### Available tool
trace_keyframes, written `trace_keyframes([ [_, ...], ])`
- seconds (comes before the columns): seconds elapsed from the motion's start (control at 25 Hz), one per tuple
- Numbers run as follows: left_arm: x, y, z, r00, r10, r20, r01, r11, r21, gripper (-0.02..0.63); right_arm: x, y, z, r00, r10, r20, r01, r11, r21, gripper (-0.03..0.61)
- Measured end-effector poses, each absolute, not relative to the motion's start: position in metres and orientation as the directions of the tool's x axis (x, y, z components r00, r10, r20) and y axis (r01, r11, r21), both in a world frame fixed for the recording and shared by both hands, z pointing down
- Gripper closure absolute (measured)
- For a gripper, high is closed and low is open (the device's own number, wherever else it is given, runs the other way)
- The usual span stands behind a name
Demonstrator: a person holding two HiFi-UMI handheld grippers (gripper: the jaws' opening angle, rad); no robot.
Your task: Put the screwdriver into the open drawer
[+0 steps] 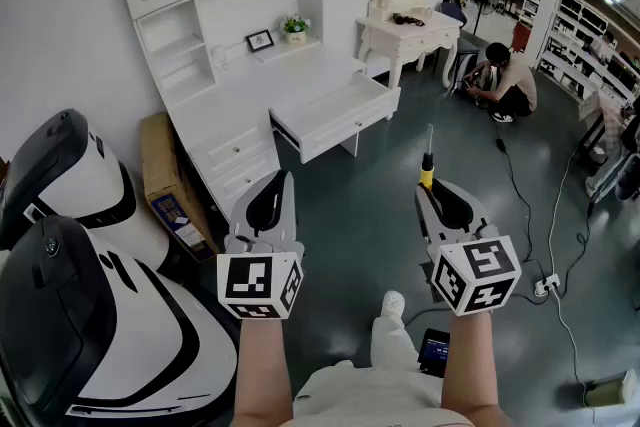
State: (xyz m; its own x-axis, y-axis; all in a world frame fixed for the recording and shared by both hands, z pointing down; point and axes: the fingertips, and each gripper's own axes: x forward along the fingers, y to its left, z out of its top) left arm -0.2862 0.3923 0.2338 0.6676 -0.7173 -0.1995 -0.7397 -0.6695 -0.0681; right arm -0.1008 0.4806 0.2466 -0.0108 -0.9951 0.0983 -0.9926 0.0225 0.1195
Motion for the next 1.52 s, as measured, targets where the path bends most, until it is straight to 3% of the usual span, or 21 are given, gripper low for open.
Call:
trace_keyframes([
  [0.56, -0.245, 0.331, 0.236, 0.651, -0.735, -0.188, -0.758, -0.645, -0.101, 0.604, -0.059, 0.408, 0.258, -0.059, -0.995, 0.077, -0.995, 0.065, 0.070, 0.500],
  [1.52, -0.110, 0.148, 0.241, 0.581, -0.801, -0.144, -0.814, -0.574, -0.091, 0.604, 0.079, 0.209, 0.261, -0.173, -0.981, 0.093, -0.982, 0.178, 0.058, 0.500],
])
